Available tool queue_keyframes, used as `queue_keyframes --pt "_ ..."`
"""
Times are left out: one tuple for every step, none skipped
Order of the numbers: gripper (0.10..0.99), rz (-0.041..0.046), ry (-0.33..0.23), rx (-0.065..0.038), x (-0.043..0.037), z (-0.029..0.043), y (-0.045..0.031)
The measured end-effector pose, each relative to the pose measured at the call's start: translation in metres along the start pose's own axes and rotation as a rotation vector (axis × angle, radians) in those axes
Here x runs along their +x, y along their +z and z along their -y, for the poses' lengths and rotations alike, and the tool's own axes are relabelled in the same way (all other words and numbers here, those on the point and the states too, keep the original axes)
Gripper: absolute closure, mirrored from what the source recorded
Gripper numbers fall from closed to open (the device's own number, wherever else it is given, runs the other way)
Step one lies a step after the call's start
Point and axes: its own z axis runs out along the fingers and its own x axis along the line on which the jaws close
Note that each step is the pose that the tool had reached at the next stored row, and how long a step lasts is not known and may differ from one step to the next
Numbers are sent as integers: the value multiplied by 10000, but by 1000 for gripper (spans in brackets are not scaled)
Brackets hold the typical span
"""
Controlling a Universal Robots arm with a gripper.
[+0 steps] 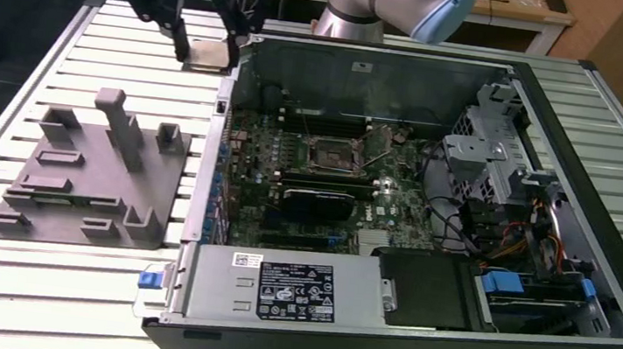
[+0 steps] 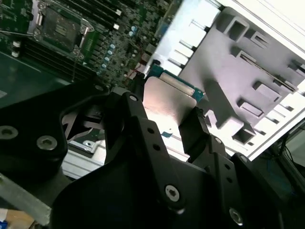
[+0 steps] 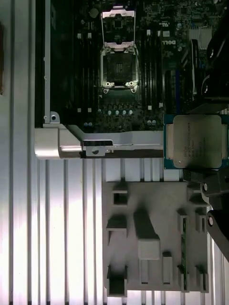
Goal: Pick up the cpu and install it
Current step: 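Pick up the cpu and move it towards the insertion slot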
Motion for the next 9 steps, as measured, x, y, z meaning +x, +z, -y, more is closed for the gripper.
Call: queue_keyframes --pt "545 -1 0 1 -45 -1 1" --pt "545 -1 0 1 -90 -2 2" --pt "545 -1 0 1 -135 -4 3" --pt "545 0 0 0 -179 -5 5" --pt "545 0 0 0 -224 -6 7" --pt "545 0 0 0 -269 -8 8" --pt "545 0 -1 0 -311 -9 9" --pt "545 0 0 1 -352 -10 11" --pt "545 0 0 0 -392 -11 12"
